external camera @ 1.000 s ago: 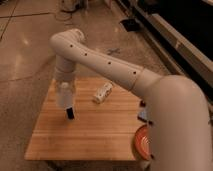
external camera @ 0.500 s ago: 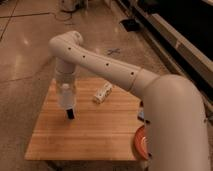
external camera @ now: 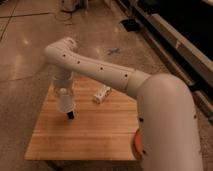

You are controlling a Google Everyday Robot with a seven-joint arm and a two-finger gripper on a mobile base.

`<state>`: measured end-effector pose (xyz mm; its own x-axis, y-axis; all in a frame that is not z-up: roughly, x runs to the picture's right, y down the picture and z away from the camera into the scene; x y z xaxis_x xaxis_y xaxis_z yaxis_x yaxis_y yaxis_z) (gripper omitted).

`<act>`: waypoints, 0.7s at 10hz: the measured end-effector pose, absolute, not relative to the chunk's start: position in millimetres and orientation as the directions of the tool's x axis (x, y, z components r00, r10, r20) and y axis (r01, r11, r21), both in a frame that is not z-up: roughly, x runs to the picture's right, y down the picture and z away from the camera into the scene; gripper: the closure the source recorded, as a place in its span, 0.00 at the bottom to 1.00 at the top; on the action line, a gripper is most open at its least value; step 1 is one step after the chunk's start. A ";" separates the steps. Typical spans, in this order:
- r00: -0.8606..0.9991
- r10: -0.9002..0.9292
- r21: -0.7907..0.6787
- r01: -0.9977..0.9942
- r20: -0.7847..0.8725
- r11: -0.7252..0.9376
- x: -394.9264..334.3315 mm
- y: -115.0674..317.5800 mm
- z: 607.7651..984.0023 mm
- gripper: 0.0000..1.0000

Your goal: Place the ceramic cup over the eraser

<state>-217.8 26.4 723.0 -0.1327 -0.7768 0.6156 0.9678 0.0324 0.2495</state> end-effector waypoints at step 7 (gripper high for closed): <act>-0.194 -0.802 0.224 0.971 0.565 -0.077 -234.1 59.5 746.9 0.23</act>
